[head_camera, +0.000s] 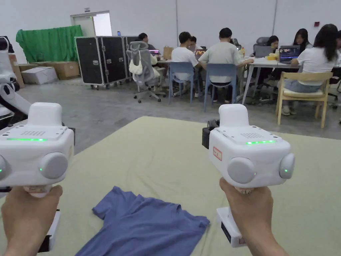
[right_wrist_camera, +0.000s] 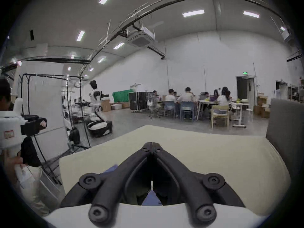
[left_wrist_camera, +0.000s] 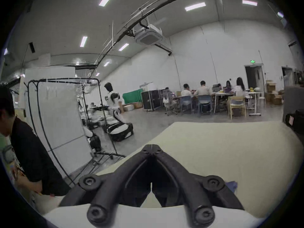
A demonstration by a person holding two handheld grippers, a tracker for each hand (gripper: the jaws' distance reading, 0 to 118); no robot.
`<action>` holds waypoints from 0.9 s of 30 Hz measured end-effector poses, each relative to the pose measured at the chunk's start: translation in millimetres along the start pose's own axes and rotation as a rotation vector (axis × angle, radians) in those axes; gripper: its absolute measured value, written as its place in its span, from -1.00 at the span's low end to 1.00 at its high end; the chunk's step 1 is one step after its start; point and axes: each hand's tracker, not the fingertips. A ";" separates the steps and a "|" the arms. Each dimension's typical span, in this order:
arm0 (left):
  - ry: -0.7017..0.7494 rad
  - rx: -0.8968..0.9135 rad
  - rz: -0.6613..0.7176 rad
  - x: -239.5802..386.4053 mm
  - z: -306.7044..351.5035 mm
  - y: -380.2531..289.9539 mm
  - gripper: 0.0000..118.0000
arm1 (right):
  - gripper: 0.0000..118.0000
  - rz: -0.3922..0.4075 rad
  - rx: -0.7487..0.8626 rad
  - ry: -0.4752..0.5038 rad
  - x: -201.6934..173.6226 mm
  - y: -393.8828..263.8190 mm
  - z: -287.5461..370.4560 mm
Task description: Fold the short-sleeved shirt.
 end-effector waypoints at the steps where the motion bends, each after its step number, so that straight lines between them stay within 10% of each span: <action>1: 0.000 -0.011 -0.007 0.9 -5.4 -6.7 -1.00 | -0.96 0.000 -0.006 -0.003 -0.3 -3.3 -3.1; 4: -0.056 -0.057 0.021 8.5 -24.5 -26.4 -1.00 | -0.96 -0.005 -0.032 -0.015 7.9 -11.1 -11.6; 5: -0.097 -0.073 0.046 12.9 -31.9 -34.0 -0.64 | -0.96 -0.008 -0.039 -0.023 12.6 -14.5 -13.4; 6: -0.133 -0.104 0.081 21.5 -41.5 -44.3 0.39 | -0.96 -0.011 -0.047 -0.031 18.3 -18.4 -15.3; 7: -0.170 -0.149 0.111 31.2 -51.9 -55.1 0.66 | -0.96 -0.009 -0.058 -0.041 28.2 -22.0 -24.9; 17: -0.569 -0.642 -0.082 216.8 -113.1 -233.8 0.67 | -0.96 0.080 -0.290 -0.147 108.5 -98.3 -74.5; 25: -0.607 -0.681 -0.176 253.7 -121.9 -303.1 0.65 | -0.96 0.065 -0.401 -0.133 141.8 -159.2 -95.1; 27: -0.597 -0.696 -0.167 245.8 -127.3 -301.4 0.11 | -0.96 0.068 -0.414 -0.122 144.1 -169.9 -95.2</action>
